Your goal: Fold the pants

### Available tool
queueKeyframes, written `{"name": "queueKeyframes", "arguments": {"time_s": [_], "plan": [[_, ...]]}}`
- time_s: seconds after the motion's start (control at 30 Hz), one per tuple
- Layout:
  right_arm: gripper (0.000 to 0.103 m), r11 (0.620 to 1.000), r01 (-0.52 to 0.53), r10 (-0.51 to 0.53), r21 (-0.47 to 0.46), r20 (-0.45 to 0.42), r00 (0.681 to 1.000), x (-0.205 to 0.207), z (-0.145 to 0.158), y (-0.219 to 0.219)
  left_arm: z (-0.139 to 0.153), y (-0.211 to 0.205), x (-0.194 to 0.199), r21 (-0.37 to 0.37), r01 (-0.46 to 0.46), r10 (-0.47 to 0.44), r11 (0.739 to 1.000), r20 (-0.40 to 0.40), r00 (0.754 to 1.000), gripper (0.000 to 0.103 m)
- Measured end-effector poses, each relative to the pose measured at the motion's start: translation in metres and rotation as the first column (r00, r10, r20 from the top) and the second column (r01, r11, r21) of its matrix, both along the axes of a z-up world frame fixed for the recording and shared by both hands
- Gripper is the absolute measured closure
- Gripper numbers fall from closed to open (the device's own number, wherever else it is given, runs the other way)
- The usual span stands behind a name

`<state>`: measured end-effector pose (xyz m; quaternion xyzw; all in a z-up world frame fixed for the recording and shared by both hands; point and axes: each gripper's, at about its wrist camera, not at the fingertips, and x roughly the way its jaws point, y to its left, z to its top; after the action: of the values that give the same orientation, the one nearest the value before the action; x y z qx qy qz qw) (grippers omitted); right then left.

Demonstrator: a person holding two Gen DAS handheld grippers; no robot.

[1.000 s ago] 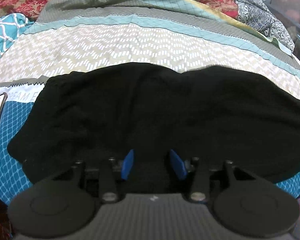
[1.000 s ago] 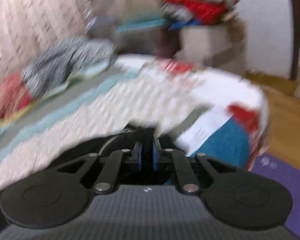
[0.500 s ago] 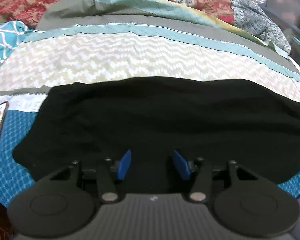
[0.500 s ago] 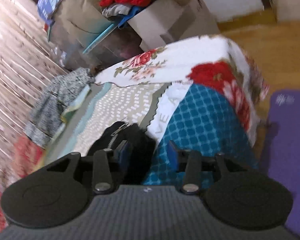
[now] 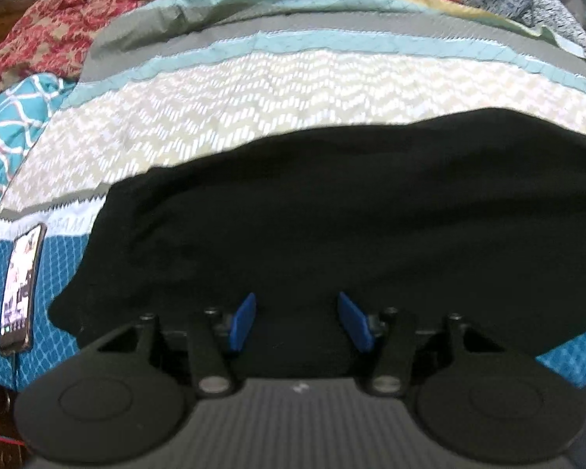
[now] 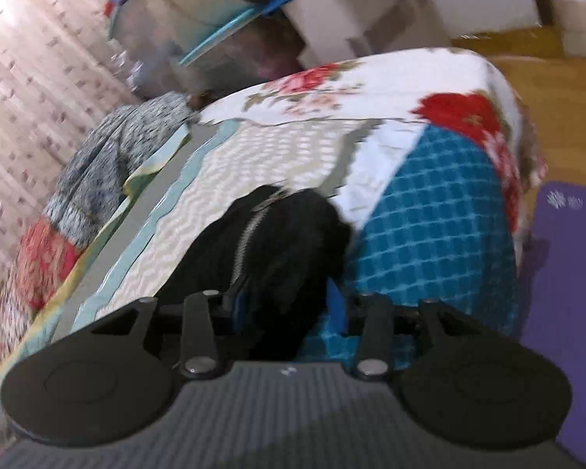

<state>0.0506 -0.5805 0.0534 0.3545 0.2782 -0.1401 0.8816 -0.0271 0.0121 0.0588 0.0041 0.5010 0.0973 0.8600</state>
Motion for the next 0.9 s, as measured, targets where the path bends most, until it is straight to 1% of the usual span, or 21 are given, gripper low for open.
{"name": "queueKeyframes", "arguments": {"time_s": [0.07,0.1,0.17,0.23,0.3,0.37,0.57,0.77,0.9], "plan": [[0.058,0.999,-0.008,0.007,-0.033,-0.01,1.0,0.004,0.0,0.001,0.01,-0.008,0.0,-0.007,0.016,-0.016,1.0,0.022,1.0,0.054],[0.058,1.0,-0.005,0.004,-0.027,-0.009,1.0,0.004,0.0,0.0,0.015,-0.012,0.001,-0.01,0.023,-0.023,1.0,0.031,0.999,0.054],[0.057,1.0,0.004,-0.004,0.005,-0.001,1.0,0.001,-0.005,-0.007,0.024,-0.023,0.003,-0.025,0.045,-0.044,0.999,0.049,0.998,0.054],[0.057,0.999,0.015,-0.015,0.038,0.001,1.0,0.0,-0.011,-0.014,0.027,-0.029,0.011,-0.042,0.069,-0.066,0.997,0.059,0.996,0.054],[0.056,0.998,0.022,-0.022,0.059,0.0,1.0,-0.003,-0.015,-0.019,0.031,-0.044,0.018,-0.053,0.097,-0.093,0.994,0.065,0.994,0.054],[0.055,0.996,0.025,-0.026,0.081,0.009,1.0,-0.007,-0.017,-0.023,0.033,-0.061,0.026,-0.049,0.127,-0.123,0.991,0.064,0.99,0.054],[0.055,0.986,0.018,-0.027,0.163,0.053,0.998,-0.009,-0.025,-0.037,0.036,-0.112,0.047,-0.05,0.204,-0.201,0.978,0.047,0.978,0.054],[0.054,0.982,0.005,-0.022,0.189,0.085,0.996,-0.006,-0.029,-0.039,0.035,-0.14,0.06,-0.042,0.233,-0.232,0.972,0.026,0.972,0.054],[0.054,0.969,0.013,-0.042,0.245,0.113,0.993,-0.009,-0.035,-0.045,0.034,-0.157,0.07,-0.042,0.245,-0.244,0.969,0.013,0.97,0.054]]}}
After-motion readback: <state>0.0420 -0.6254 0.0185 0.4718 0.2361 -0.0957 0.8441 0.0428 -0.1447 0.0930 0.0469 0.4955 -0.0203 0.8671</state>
